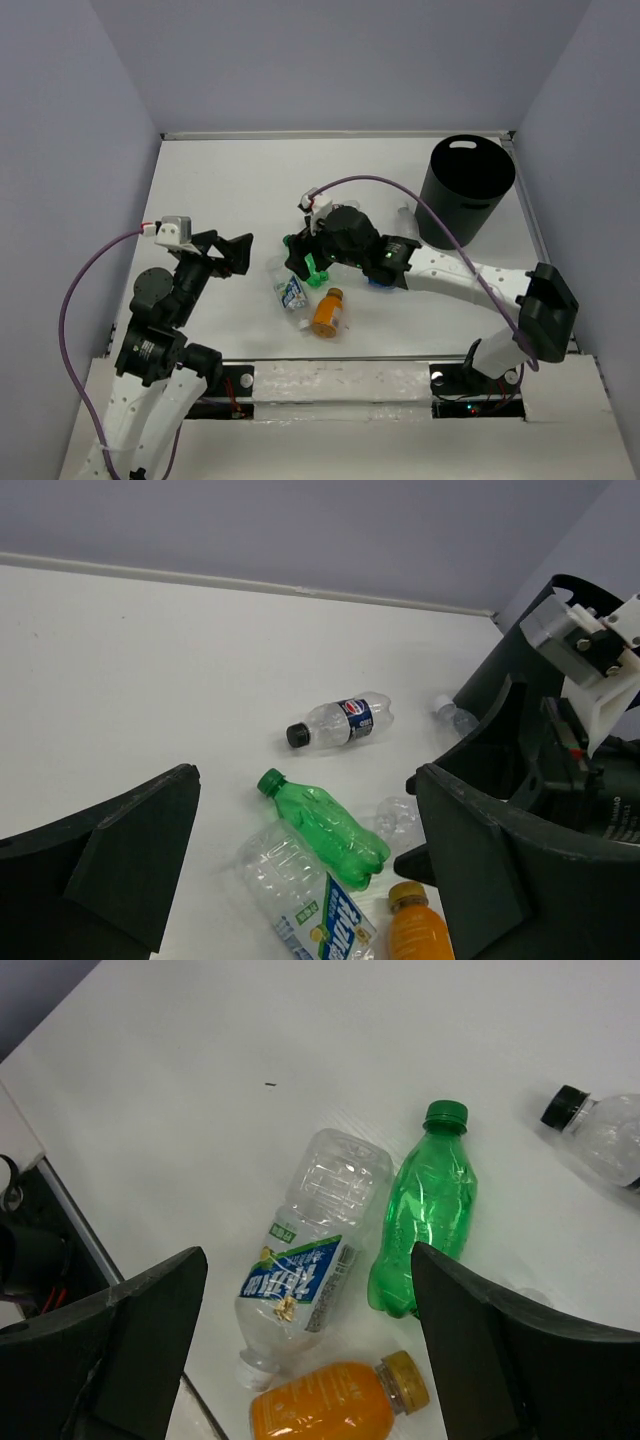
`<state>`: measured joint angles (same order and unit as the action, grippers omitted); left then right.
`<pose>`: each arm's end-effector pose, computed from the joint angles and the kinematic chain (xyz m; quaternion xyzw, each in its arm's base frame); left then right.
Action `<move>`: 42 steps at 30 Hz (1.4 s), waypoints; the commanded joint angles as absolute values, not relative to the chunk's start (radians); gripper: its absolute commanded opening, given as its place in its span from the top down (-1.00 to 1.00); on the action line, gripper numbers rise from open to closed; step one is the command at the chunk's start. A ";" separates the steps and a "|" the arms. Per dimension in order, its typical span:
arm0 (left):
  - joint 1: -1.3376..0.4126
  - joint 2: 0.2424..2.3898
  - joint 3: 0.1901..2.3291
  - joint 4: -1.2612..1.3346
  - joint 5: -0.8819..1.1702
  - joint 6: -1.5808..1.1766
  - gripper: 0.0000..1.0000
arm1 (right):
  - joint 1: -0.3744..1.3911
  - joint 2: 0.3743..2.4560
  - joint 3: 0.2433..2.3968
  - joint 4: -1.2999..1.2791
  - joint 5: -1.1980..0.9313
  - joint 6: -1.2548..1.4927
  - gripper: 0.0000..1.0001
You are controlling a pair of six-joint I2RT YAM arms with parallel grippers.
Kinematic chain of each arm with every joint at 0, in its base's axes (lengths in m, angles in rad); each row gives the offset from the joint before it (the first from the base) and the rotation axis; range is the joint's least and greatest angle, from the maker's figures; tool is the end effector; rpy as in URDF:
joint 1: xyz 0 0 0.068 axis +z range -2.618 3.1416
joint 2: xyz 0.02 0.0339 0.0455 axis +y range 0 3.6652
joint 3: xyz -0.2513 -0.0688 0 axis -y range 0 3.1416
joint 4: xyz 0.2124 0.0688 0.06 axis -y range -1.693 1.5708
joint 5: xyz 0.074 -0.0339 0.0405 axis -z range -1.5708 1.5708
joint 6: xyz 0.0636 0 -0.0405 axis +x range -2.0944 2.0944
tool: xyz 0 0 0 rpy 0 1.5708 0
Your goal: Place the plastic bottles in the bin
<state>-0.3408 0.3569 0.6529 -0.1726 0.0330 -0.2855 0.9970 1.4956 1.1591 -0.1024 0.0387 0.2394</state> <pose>0.0999 -0.0376 0.3376 0.0307 0.6615 -0.2412 0.7095 0.1898 0.2892 0.2921 -0.3024 0.7879 0.2974 0.4464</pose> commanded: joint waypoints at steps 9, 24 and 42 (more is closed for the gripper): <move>-0.350 0.298 0.681 -0.169 -0.035 -0.298 -0.98 | 1.150 1.753 1.410 -0.201 0.327 0.259 -0.74; -0.376 0.275 0.686 -0.199 -0.143 -0.325 -0.98 | 1.160 1.913 1.506 -0.270 0.347 0.333 -0.79; -0.388 0.276 0.684 -0.198 -0.126 -0.325 -0.98 | 1.160 2.129 1.683 -0.354 0.400 0.302 -0.66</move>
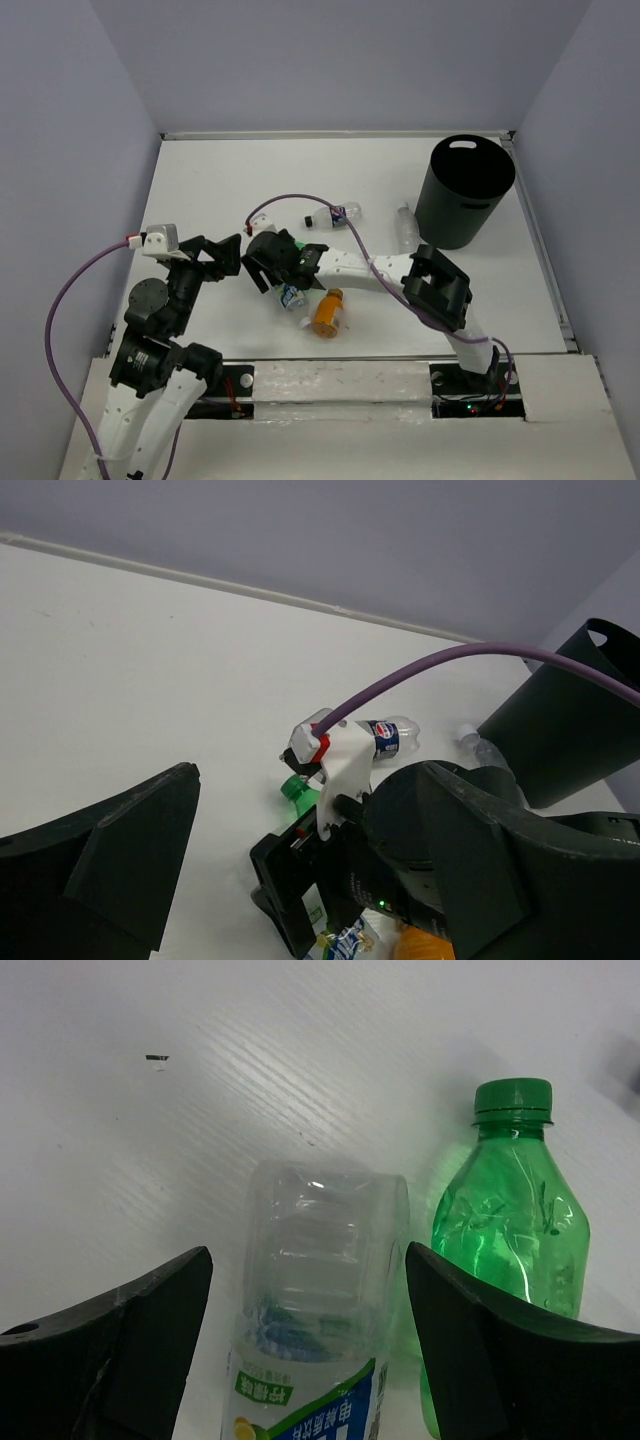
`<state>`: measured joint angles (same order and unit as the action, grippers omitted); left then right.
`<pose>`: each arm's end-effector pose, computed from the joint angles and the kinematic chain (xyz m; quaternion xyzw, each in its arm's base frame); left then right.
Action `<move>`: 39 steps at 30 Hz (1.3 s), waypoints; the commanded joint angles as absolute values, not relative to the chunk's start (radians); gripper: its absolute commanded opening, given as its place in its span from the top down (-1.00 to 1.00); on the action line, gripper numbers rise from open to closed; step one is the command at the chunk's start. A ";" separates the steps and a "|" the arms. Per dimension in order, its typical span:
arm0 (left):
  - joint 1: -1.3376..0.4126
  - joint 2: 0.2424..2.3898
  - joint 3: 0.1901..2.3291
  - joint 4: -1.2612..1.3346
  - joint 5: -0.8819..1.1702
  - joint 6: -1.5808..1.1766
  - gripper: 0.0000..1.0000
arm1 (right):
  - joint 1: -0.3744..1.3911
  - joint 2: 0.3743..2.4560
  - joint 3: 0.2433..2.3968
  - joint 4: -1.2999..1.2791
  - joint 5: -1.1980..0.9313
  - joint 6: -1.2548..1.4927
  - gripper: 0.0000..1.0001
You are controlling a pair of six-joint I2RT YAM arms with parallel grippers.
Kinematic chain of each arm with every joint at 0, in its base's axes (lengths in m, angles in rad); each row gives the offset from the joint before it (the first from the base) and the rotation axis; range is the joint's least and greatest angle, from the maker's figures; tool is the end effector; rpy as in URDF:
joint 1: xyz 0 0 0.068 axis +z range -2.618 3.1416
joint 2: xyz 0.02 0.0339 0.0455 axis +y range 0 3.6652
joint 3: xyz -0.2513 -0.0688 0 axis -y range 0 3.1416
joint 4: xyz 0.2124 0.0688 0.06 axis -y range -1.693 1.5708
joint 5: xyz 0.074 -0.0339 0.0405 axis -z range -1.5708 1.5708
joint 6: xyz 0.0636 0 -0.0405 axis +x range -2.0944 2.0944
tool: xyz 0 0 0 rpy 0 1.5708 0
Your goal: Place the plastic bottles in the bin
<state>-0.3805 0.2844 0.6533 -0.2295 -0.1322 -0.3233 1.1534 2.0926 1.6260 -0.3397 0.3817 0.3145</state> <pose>0.0876 -0.0260 0.3356 -0.0311 0.6559 -0.2189 0.7218 0.2057 0.4054 0.1934 -0.3064 0.8608 0.1146 0.3898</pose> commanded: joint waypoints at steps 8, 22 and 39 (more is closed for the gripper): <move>-0.396 0.278 0.686 -0.202 -0.135 -0.328 -0.98 | 1.160 2.207 1.779 -0.374 0.433 0.272 -0.68; -0.390 0.210 0.716 -0.222 -0.354 -0.357 -0.98 | 1.160 2.039 1.763 -0.237 0.485 0.242 0.24; -0.416 0.278 0.666 -0.207 -0.184 -0.379 -0.98 | 0.447 1.391 1.482 0.257 0.548 0.057 0.31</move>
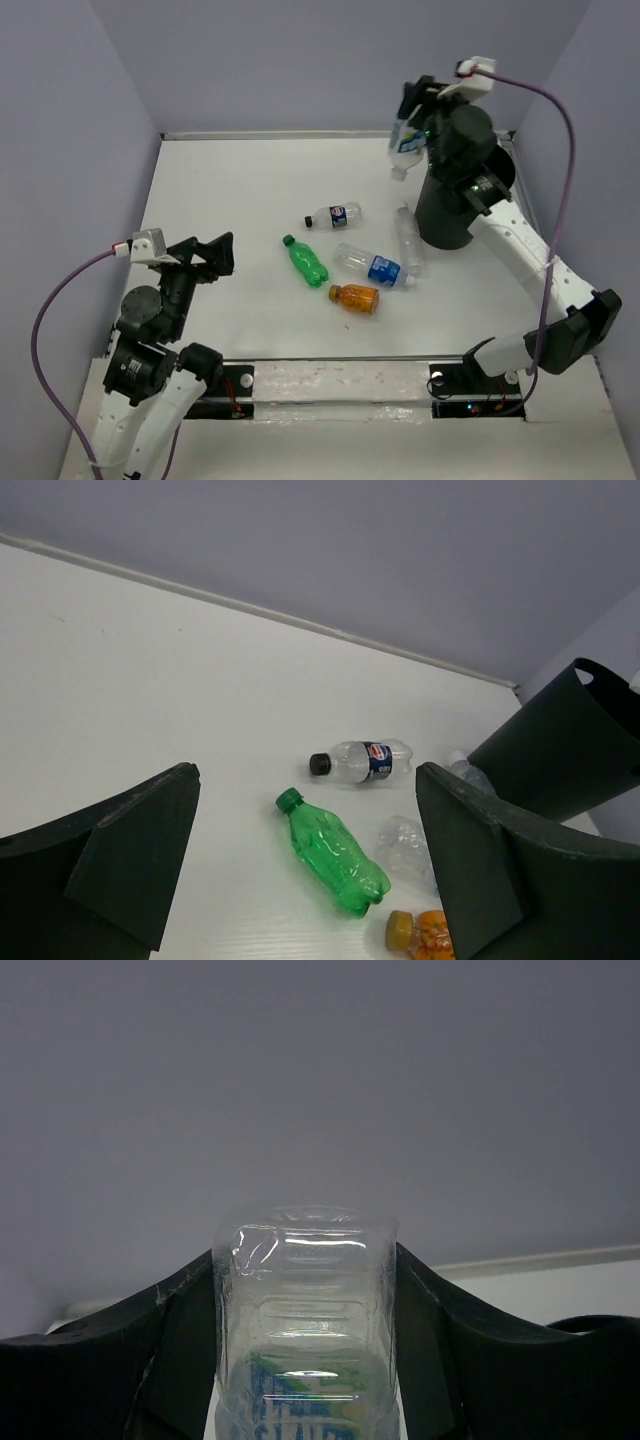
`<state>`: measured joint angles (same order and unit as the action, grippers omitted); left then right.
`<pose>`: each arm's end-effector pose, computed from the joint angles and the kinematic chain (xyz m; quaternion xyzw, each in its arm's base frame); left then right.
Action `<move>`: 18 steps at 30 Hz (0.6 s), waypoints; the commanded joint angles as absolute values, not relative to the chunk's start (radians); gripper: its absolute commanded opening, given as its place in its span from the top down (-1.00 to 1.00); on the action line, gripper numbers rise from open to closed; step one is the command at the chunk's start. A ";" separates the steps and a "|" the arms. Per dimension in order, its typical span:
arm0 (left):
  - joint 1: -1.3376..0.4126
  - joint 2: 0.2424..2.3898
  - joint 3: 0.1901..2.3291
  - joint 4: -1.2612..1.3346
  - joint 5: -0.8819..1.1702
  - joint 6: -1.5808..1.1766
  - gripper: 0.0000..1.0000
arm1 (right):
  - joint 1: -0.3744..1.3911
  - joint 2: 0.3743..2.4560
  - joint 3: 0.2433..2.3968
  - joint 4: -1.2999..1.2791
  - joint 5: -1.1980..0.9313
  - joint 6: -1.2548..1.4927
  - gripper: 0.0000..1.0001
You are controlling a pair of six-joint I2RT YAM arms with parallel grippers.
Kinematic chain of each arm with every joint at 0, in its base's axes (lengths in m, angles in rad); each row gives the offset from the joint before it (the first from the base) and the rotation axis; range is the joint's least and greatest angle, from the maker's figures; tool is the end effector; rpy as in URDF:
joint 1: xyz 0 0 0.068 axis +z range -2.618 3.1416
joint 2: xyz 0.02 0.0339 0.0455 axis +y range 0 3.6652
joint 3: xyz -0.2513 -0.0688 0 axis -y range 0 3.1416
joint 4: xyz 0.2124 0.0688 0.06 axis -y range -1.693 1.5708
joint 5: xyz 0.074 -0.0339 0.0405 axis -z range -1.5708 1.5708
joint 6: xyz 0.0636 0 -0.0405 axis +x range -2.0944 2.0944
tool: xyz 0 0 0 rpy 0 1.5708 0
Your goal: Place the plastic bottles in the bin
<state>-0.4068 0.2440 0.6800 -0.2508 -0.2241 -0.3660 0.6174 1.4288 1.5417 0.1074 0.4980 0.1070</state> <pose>0.0763 -0.0175 0.3433 -0.0731 0.6363 -0.2220 0.7352 0.2748 0.1579 0.4742 0.0332 0.6348 0.1240 0.7620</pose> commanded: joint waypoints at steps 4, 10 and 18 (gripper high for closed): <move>-0.426 0.324 0.653 -0.218 -0.158 -0.443 -0.98 | 0.260 1.396 1.428 0.348 0.552 0.045 0.32; -0.428 0.411 0.552 -0.141 -0.005 -0.624 -0.98 | 0.129 1.417 1.292 0.498 0.537 0.031 0.31; -0.428 0.607 0.385 0.124 0.106 -0.791 -0.98 | 0.117 1.379 1.126 0.578 0.509 0.012 -0.41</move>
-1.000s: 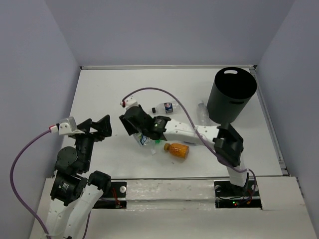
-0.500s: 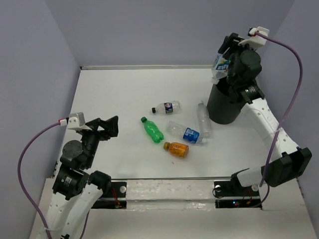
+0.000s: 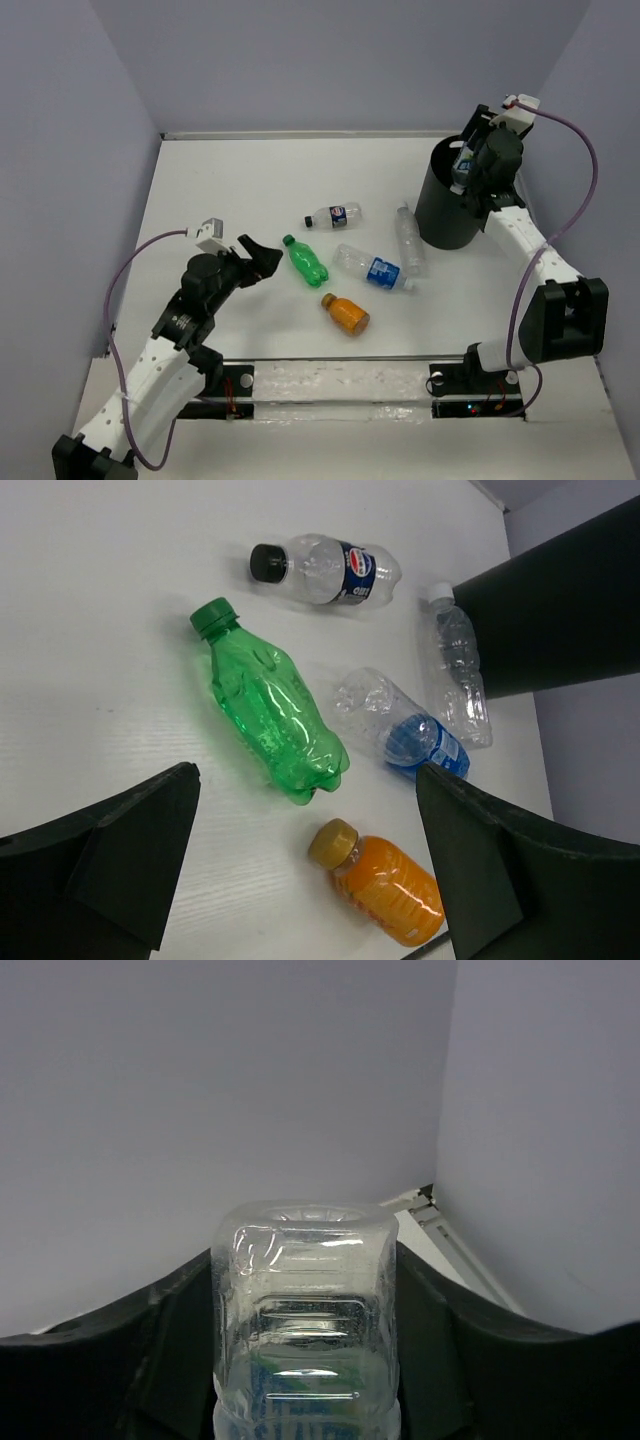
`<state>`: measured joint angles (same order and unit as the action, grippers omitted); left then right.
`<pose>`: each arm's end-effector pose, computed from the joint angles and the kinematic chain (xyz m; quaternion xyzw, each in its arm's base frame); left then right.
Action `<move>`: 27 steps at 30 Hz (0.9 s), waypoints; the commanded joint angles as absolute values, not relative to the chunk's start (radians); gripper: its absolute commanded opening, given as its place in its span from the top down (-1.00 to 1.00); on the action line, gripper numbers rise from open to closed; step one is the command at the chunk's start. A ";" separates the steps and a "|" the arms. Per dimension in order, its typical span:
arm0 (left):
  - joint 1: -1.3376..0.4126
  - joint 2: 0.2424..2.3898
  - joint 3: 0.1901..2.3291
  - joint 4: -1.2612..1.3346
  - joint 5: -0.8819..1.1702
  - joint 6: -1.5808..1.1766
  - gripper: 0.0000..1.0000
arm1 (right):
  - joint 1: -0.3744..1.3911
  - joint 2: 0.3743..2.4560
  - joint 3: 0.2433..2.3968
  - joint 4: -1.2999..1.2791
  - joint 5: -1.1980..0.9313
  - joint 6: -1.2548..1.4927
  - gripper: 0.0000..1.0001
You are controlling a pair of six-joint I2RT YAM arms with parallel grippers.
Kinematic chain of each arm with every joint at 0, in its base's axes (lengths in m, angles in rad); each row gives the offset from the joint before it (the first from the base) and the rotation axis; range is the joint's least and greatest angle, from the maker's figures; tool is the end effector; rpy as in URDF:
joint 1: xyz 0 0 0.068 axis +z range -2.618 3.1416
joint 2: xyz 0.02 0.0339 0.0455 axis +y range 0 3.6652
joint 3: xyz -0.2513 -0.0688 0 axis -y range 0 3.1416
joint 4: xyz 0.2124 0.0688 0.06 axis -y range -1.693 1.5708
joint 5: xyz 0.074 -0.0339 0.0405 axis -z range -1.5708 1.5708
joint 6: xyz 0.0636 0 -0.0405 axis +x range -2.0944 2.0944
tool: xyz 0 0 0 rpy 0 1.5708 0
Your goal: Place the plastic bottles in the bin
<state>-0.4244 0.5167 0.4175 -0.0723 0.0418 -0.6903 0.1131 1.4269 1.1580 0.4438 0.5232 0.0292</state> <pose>0.1395 -0.0660 0.2528 -0.0881 0.7599 -0.3541 0.5379 0.3333 0.0059 0.3861 0.1719 0.6285 -0.1132 0.7500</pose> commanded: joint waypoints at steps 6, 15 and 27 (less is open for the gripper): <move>-0.456 0.831 0.387 0.248 0.051 -0.802 -0.98 | 0.117 1.289 1.118 0.362 0.386 0.116 -0.82; -0.555 1.138 0.486 0.344 -0.067 -0.795 -0.98 | 0.437 1.174 1.033 0.166 0.172 0.169 -0.73; -0.565 1.439 0.604 0.374 -0.152 -0.767 -0.97 | 0.837 1.206 0.796 0.040 -0.034 0.320 -0.78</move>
<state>-0.5613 1.3964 0.5472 0.3218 -0.1078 -0.7876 0.7322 1.2049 0.8146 0.0692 0.0204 0.2600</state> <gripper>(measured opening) 0.990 0.877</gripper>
